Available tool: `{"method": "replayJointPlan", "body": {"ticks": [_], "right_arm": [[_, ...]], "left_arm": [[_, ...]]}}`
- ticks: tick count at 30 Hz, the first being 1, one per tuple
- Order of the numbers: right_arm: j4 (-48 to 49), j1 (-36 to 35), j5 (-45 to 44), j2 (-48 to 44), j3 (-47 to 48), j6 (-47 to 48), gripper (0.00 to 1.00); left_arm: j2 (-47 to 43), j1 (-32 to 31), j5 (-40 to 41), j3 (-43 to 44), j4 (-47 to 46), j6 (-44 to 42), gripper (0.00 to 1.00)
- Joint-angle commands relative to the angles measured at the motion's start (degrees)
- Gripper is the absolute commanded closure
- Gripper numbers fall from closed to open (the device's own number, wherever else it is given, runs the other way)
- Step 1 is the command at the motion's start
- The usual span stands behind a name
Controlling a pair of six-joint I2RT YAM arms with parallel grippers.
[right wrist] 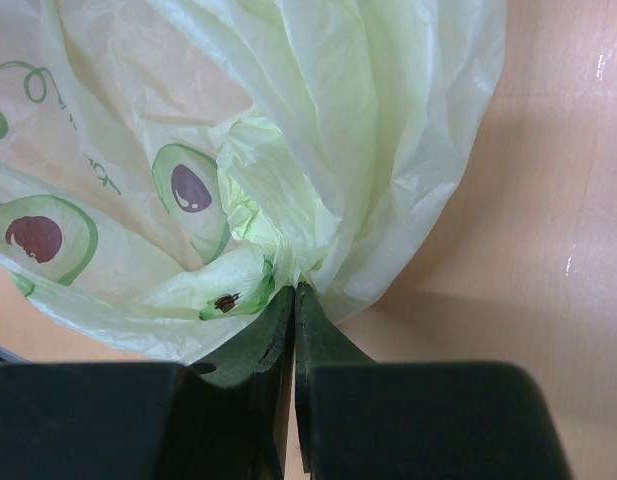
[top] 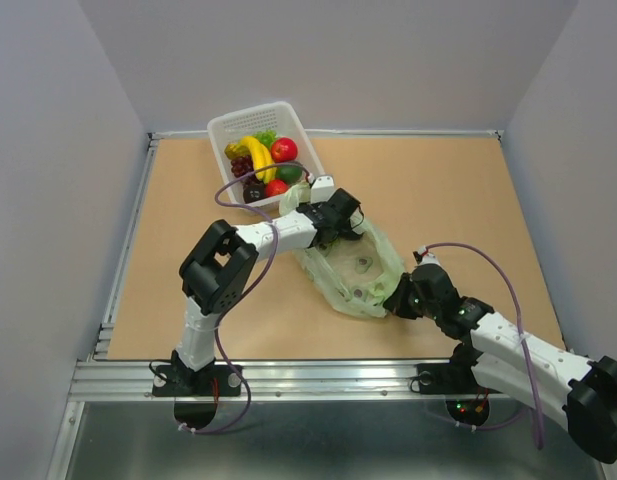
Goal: Untie the knot of the plastic bag and take out the fruit
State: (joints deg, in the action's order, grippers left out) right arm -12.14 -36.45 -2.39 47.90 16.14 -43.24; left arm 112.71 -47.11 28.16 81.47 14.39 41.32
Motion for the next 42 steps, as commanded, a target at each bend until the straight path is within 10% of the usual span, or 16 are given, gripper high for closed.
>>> {"method": "replayJointPlan", "body": {"ticks": [1,9,15,33,42], "right_arm": [[0.2,-0.1,1.2,-1.2,0.2,1.1,0.92],[0.1,-0.1,1.7,-1.8,0.0,1.0,0.92],[0.0,-0.1,1.2,-2.3,-0.1,0.5,0.92],[-0.3,-0.1,-5.5,-1.1,3.4,-0.3,0.93],[-0.4,-0.2,-6.0,-0.6,3.5,-1.0,0.93]], "left_arm": [[1.3,1.1,2.9,0.2,-2.0,1.4,0.09],[3.8,1.8,0.9,-0.3,-5.3,0.2,0.19],[-0.4,1.8,-1.3,-4.5,-4.1,-0.3,0.71],[-22.2,-6.7,-19.9,-11.5,0.6,-21.1,0.73],[-31.0,-4.5,-30.9,-1.2,1.1,-28.6,0.71]]}}
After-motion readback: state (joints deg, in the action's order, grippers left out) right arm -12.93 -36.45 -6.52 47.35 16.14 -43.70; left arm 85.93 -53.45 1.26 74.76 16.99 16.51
